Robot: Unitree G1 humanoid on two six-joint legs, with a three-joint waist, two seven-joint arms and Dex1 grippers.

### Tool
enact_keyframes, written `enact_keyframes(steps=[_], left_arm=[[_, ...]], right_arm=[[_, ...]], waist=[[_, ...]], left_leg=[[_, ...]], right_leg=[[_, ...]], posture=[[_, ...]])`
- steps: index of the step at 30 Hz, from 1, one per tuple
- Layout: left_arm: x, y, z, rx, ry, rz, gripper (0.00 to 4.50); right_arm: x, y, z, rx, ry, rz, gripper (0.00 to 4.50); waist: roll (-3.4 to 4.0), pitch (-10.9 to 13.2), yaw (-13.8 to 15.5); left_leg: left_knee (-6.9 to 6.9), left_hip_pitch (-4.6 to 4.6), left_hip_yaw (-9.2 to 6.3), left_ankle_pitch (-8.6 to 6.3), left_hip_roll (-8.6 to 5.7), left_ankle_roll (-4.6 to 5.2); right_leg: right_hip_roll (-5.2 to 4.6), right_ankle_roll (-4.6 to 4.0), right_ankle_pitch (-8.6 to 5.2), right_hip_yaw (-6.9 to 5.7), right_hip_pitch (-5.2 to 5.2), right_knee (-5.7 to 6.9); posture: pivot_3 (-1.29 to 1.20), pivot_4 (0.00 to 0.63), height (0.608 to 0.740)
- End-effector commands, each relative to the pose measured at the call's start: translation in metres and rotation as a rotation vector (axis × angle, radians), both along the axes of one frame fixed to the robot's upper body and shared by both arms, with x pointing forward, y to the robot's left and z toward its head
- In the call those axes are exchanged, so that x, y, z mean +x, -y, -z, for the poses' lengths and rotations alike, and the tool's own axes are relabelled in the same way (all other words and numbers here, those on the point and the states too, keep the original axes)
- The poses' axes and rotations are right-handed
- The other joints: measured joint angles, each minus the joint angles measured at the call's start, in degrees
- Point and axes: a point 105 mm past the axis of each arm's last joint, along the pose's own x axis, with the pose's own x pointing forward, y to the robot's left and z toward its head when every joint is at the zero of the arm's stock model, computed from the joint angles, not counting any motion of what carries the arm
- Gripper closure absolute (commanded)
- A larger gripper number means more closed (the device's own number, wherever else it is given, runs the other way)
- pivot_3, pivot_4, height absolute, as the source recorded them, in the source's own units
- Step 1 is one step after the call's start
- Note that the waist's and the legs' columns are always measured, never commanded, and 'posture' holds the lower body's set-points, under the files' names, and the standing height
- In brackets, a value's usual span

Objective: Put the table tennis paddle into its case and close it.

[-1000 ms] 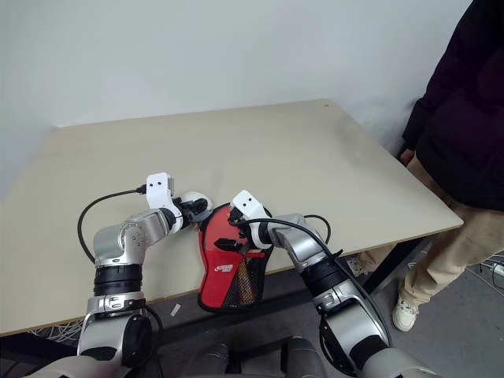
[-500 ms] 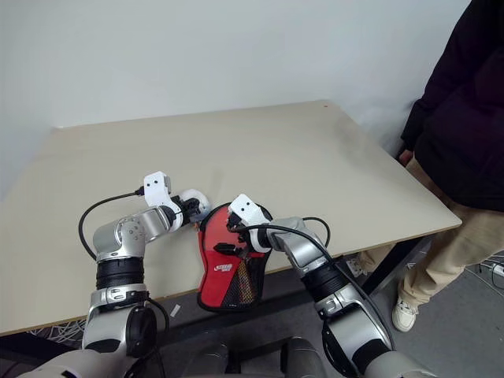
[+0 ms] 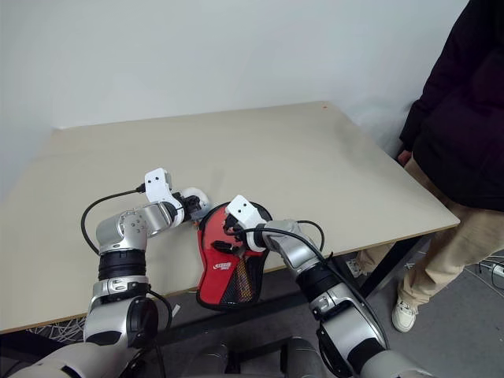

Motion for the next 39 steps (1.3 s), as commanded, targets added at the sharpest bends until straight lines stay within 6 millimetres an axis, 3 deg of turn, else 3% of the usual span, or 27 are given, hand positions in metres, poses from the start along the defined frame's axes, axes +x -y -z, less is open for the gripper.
enact_keyframes(steps=[1,17,24,39], left_arm=[[0.009,-0.003,-0.024,0.003,0.079,-0.019,3.33],[0.031,-0.008,-0.047,-0.013,0.131,-0.068,3.33],[0.047,0.001,-0.056,-0.01,0.154,-0.04,3.33],[0.066,0.041,-0.065,-0.016,0.185,0.06,3.33]], right_arm=[[0.005,0.006,0.018,-0.009,-0.05,0.058,0.0],[0.0,-0.002,0.036,0.025,-0.08,0.061,0.0],[-0.004,-0.003,0.039,0.017,-0.088,0.049,0.0],[-0.015,-0.003,0.045,0.004,-0.115,0.018,0.0]], waist=[[0.0,0.0,0.0],[-0.04,-0.02,-0.31],[-0.08,-0.05,-0.29],[-0.09,-0.05,-0.26]], left_leg=[[0.0,0.0,0.0,0.0,0.0,0.0],[-0.03,0.01,-0.06,0.0,0.01,0.0],[-0.06,0.01,-0.06,0.0,0.01,0.0],[-0.17,-0.04,-0.04,0.0,0.01,-0.01]], right_leg=[[0.0,0.0,0.0,0.0,0.0,0.0],[-0.01,0.01,0.01,0.01,-0.01,-0.01],[-0.01,0.01,0.01,-0.01,-0.01,-0.02],[-0.01,0.1,-0.04,-0.03,-0.05,-0.16]], posture=[[0.0,0.0,0.74],[0.0,0.0,0.74],[0.0,0.0,0.74],[0.0,0.0,0.74]])
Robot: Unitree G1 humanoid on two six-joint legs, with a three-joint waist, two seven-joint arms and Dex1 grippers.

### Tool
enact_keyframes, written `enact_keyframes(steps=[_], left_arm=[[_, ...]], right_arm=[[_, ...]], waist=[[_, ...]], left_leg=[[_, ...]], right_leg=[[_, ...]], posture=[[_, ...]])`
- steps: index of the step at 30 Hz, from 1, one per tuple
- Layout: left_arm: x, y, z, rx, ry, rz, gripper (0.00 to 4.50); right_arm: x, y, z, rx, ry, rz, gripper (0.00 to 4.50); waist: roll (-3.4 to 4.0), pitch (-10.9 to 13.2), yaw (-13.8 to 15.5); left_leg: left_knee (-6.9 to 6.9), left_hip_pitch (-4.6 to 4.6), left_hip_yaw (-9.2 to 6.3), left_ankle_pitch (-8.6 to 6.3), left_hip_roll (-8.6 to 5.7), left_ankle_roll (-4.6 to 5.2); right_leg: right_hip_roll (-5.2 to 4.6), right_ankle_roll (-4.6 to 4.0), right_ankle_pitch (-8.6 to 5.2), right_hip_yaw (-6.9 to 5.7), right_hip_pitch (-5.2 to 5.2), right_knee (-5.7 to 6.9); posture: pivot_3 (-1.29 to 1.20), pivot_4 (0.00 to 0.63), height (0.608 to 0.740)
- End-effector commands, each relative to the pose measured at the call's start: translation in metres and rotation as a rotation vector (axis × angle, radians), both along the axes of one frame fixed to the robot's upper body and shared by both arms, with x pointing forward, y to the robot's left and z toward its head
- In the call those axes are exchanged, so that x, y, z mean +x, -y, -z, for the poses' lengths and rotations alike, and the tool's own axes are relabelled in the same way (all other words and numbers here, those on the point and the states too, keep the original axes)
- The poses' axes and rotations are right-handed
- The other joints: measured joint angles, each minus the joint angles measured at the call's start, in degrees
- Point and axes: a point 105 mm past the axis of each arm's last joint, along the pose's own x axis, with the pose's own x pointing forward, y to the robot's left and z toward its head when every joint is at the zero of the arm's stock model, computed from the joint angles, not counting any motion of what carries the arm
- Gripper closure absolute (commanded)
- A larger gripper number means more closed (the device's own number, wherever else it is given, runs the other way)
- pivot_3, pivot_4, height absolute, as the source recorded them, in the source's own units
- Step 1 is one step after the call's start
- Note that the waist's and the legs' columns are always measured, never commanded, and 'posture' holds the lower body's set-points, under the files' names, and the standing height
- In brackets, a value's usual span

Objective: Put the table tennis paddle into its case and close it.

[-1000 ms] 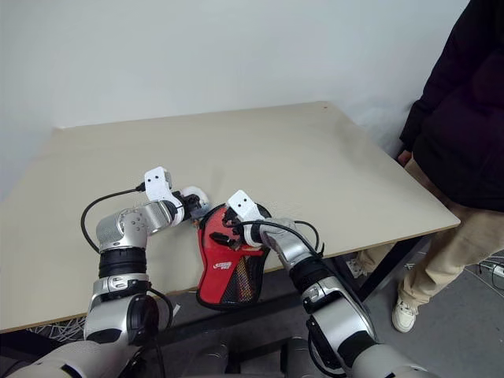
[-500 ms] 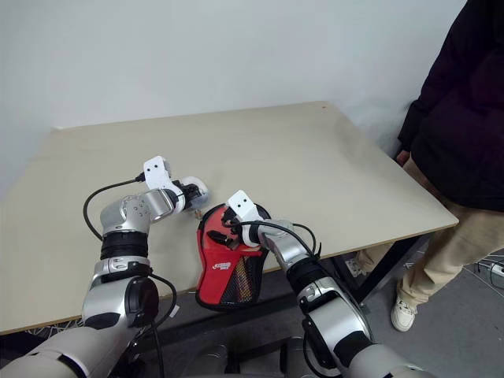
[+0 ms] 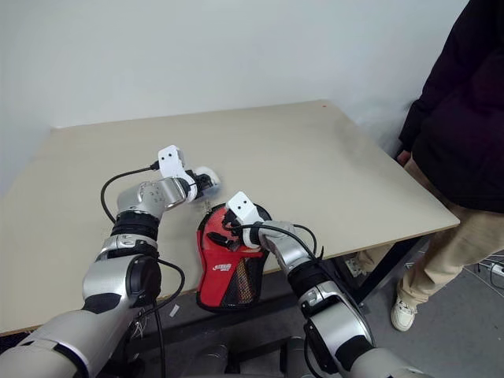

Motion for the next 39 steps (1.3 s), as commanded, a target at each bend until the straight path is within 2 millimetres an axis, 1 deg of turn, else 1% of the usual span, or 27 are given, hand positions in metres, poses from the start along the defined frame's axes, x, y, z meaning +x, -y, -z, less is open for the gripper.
enact_keyframes(steps=[1,11,18,28,31,34,39], left_arm=[[0.016,0.011,-0.042,0.008,0.137,0.025,3.33],[0.022,0.027,-0.045,0.018,0.158,0.074,3.33],[0.023,0.047,-0.049,0.026,0.183,0.129,3.33],[0.029,0.048,-0.061,0.049,0.229,0.123,3.33],[0.029,0.052,-0.064,0.049,0.237,0.129,3.33],[0.028,0.06,-0.062,0.041,0.232,0.157,3.33],[0.021,0.078,-0.051,0.017,0.211,0.259,3.33]], right_arm=[[-0.019,0.007,0.041,-0.085,-0.146,-0.015,0.0],[-0.02,0.006,0.042,-0.087,-0.149,-0.016,0.0],[-0.022,0.006,0.043,-0.09,-0.152,-0.022,0.0],[-0.025,0.008,0.045,-0.096,-0.158,-0.023,0.0],[-0.026,0.009,0.046,-0.098,-0.159,-0.024,0.0],[-0.026,0.009,0.046,-0.099,-0.16,-0.024,0.0],[-0.026,0.01,0.046,-0.1,-0.162,-0.024,0.0]], waist=[[0.0,0.0,0.01],[-0.01,0.0,0.02],[-0.01,0.0,0.04],[-0.01,0.01,0.07],[-0.01,0.01,0.07],[-0.01,0.01,0.08],[-0.01,0.0,0.09]], left_leg=[[0.0,-0.01,0.01,0.0,0.0,0.0],[-0.03,-0.02,0.01,0.0,0.0,0.0],[-0.03,-0.03,0.01,0.0,0.0,0.0],[-0.05,-0.08,0.0,0.0,-0.01,0.0],[-0.07,-0.1,0.0,0.0,-0.01,0.0],[-0.1,-0.11,0.01,0.0,-0.01,0.0],[-0.15,-0.13,-0.01,0.0,-0.01,0.0]], right_leg=[[0.0,0.0,0.0,-0.01,0.0,-0.01],[0.0,0.01,-0.01,-0.06,0.0,-0.04],[-0.02,0.01,-0.01,-0.09,0.01,-0.05],[-0.02,0.04,-0.02,-0.14,0.02,-0.18],[-0.02,0.04,-0.01,-0.16,0.03,-0.23],[-0.02,0.04,-0.01,-0.21,0.06,-0.31],[-0.02,0.04,-0.01,-0.29,0.12,-0.44]], posture=[[0.0,0.0,0.74],[0.0,0.0,0.74],[0.0,0.0,0.74],[0.0,0.0,0.74],[0.0,0.0,0.74],[0.0,0.0,0.74],[0.0,0.0,0.74]])
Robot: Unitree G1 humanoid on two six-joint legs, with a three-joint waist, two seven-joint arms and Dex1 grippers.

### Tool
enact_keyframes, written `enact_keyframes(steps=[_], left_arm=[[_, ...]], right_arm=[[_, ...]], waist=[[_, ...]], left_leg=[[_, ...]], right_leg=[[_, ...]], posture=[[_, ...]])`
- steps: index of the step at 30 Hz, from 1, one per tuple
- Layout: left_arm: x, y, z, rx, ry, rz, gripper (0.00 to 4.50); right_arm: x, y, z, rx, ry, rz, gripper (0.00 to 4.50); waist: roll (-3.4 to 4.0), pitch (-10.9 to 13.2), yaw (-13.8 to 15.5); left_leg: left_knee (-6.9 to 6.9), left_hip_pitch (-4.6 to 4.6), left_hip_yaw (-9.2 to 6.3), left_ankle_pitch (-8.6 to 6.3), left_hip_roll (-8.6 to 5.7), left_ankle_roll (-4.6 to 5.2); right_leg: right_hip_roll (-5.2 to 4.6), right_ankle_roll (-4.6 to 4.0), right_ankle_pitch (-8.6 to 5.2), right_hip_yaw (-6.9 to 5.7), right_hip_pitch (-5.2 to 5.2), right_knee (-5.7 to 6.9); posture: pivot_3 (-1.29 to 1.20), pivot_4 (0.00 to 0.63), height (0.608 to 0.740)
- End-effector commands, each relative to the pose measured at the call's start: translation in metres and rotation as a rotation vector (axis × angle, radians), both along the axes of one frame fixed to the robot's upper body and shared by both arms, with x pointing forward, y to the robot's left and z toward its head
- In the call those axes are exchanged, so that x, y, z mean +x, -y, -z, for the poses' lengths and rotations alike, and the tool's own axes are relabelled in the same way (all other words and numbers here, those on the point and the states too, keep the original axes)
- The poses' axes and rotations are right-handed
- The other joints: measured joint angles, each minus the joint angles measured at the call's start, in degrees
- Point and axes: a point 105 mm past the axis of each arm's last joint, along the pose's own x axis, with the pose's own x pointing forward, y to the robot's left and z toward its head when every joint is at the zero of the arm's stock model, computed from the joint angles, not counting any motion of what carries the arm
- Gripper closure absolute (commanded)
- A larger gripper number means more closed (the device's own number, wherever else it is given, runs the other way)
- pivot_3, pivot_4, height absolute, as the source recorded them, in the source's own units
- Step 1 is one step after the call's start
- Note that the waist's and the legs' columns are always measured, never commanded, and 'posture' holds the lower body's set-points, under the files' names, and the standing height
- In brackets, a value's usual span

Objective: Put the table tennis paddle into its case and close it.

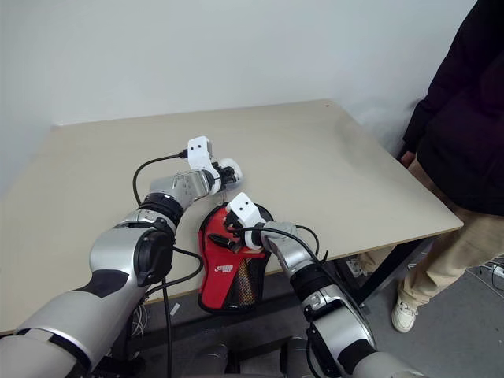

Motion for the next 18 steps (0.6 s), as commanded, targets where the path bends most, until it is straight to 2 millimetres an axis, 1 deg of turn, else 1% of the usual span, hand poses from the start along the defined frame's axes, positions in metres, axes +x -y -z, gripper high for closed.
enact_keyframes(steps=[1,2,4,9,18], left_arm=[[0.005,0.029,-0.039,-0.063,0.115,0.125,3.33],[0.002,0.034,-0.038,-0.082,0.104,0.158,3.33],[-0.001,0.04,-0.035,-0.092,0.095,0.195,3.33],[-0.006,0.039,-0.026,-0.081,0.069,0.229,3.33],[-0.026,0.05,-0.004,-0.055,-0.029,0.4,3.33]], right_arm=[[-0.021,0.007,0.044,-0.099,-0.158,-0.017,0.0],[-0.021,0.007,0.045,-0.099,-0.159,-0.017,0.0],[-0.021,0.007,0.044,-0.1,-0.159,-0.017,0.0],[-0.021,0.007,0.044,-0.102,-0.161,-0.017,0.0],[-0.02,0.007,0.044,-0.105,-0.162,-0.02,0.0]], waist=[[0.0,0.0,0.01],[0.0,0.0,0.03],[0.0,0.0,0.06],[0.0,0.0,0.19],[0.0,-0.02,0.21]], left_leg=[[-0.01,0.0,0.0,0.0,0.0,0.0],[-0.02,0.0,-0.01,0.0,0.0,0.0],[-0.02,-0.01,-0.03,0.0,0.0,0.0],[-0.02,0.0,-0.03,0.0,0.0,0.01],[-0.02,0.02,-0.04,0.01,0.0,0.02]], right_leg=[[0.0,0.0,0.0,0.0,0.0,-0.02],[0.0,0.0,0.0,-0.02,0.01,-0.03],[0.0,0.0,0.0,-0.04,0.04,-0.07],[0.0,0.0,0.0,-0.05,0.06,-0.09],[0.0,0.0,0.0,-0.05,0.1,-0.1]], posture=[[0.0,0.0,0.74],[0.0,0.0,0.74],[0.0,0.0,0.74],[0.0,0.0,0.74],[0.0,0.0,0.74]])
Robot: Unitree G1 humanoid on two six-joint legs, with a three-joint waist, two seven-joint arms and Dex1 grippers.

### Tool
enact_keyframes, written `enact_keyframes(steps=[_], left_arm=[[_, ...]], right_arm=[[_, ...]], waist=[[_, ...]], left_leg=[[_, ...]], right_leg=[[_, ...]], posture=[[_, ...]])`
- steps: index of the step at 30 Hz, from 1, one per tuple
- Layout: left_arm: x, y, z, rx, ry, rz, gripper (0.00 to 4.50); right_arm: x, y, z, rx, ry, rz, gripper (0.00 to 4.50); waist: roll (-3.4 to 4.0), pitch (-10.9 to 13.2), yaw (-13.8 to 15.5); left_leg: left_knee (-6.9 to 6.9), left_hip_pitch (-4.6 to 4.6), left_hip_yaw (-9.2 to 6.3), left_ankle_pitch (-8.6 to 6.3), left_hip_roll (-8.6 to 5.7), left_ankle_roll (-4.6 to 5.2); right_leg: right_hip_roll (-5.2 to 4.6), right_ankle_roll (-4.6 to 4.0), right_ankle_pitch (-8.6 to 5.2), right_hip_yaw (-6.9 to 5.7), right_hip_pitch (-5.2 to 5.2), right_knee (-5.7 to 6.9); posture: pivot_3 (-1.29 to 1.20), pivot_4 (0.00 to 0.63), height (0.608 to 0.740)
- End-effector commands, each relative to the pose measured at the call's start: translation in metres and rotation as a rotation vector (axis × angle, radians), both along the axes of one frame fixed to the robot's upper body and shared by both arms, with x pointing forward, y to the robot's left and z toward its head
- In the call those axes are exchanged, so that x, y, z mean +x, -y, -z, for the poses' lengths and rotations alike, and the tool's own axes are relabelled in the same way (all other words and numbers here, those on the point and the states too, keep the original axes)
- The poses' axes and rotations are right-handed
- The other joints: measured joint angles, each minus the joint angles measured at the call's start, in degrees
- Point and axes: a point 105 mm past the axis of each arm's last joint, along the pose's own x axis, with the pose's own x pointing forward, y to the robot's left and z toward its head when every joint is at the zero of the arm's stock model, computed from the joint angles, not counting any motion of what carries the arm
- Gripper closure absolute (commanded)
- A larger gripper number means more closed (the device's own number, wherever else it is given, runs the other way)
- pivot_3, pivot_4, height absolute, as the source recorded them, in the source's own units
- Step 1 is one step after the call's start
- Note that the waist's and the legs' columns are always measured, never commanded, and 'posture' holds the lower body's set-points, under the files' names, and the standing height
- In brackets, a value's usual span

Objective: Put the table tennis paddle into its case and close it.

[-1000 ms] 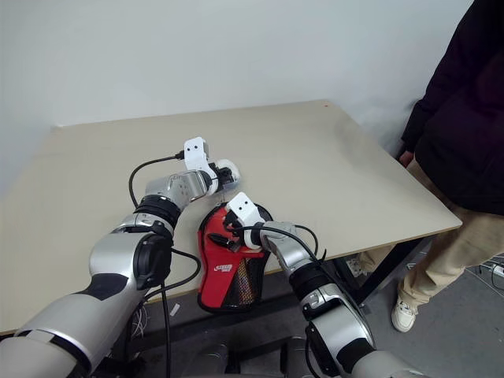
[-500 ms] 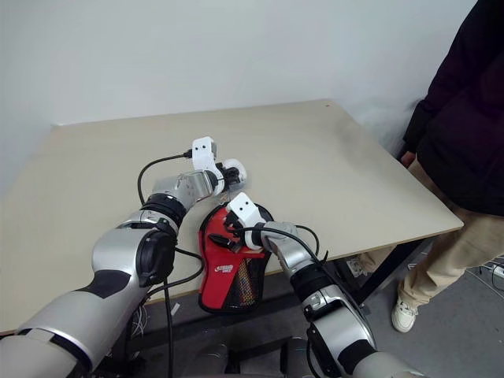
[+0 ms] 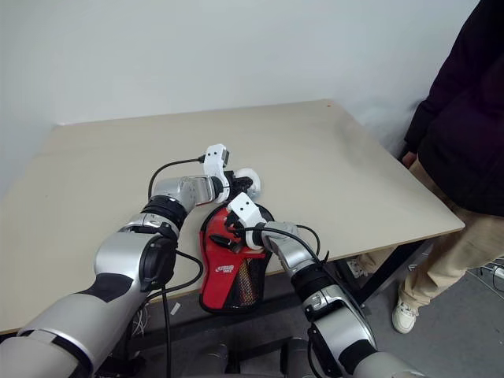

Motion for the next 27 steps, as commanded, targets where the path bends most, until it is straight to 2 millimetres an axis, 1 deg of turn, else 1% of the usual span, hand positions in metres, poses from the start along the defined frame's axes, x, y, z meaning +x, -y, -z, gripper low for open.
enact_keyframes(steps=[1,10,15,16,17,20,25,26,27], left_arm=[[-0.004,0.019,-0.016,-0.042,0.035,0.1,3.33],[-0.013,0.016,-0.002,-0.009,0.01,0.157,3.33],[-0.019,0.018,0.001,-0.012,0.007,0.203,3.33],[-0.019,0.019,0.0,-0.016,0.01,0.21,2.9],[-0.02,0.019,0.0,-0.018,0.012,0.213,2.76],[-0.022,0.02,0.0,-0.024,0.011,0.226,1.95],[-0.023,0.021,0.001,-0.021,0.016,0.234,0.76],[-0.023,0.02,0.001,-0.016,0.021,0.231,0.43],[-0.023,0.019,0.001,-0.012,0.025,0.228,0.19]], right_arm=[[-0.02,0.006,0.044,-0.099,-0.16,-0.015,0.0],[-0.019,0.005,0.044,-0.1,-0.159,-0.017,0.0],[-0.019,0.004,0.044,-0.1,-0.159,-0.017,0.0],[-0.019,0.004,0.044,-0.099,-0.159,-0.017,0.0],[-0.019,0.004,0.044,-0.099,-0.159,-0.018,0.0],[-0.019,0.004,0.044,-0.099,-0.16,-0.018,0.0],[-0.019,0.003,0.044,-0.099,-0.16,-0.019,0.0],[-0.019,0.003,0.044,-0.099,-0.159,-0.019,0.0],[-0.019,0.003,0.044,-0.099,-0.16,-0.02,0.0]], waist=[[0.0,0.0,0.0],[0.0,-0.05,-0.01],[0.0,-0.07,-0.02],[-0.01,-0.09,-0.02],[-0.01,-0.1,-0.01],[-0.02,-0.16,-0.01],[0.0,-0.33,-0.03],[0.01,-0.34,-0.03],[0.0,-0.34,-0.03]], left_leg=[[0.0,0.0,0.0,0.0,0.0,0.0],[-0.01,0.03,-0.01,0.0,0.0,0.01],[-0.02,0.04,0.0,0.0,0.01,0.01],[-0.02,0.04,0.0,0.01,0.01,0.02],[-0.02,0.04,0.0,0.0,0.01,0.01],[-0.02,0.04,0.0,0.01,0.01,0.02],[-0.03,0.06,0.0,0.01,0.01,0.03],[-0.03,0.07,0.0,0.01,0.01,0.04],[-0.03,0.08,0.0,0.02,0.01,0.04]], right_leg=[[0.0,0.0,0.0,0.0,0.0,0.0],[0.0,0.0,0.0,0.02,0.02,-0.02],[0.01,0.0,0.0,0.03,0.02,-0.02],[0.01,0.0,0.0,0.03,0.02,-0.02],[0.01,0.0,0.0,0.04,0.03,-0.02],[0.01,0.0,0.0,0.03,0.03,-0.02],[0.02,0.0,0.0,0.06,0.04,-0.02],[0.02,0.0,0.0,0.06,0.04,-0.02],[0.02,0.0,0.0,0.07,0.04,-0.01]], posture=[[0.0,0.0,0.74],[0.0,0.0,0.74],[0.0,0.0,0.74],[0.0,0.0,0.74],[0.0,0.0,0.74],[0.0,0.0,0.74],[0.0,0.0,0.74],[0.0,0.0,0.74],[0.0,0.0,0.74]])
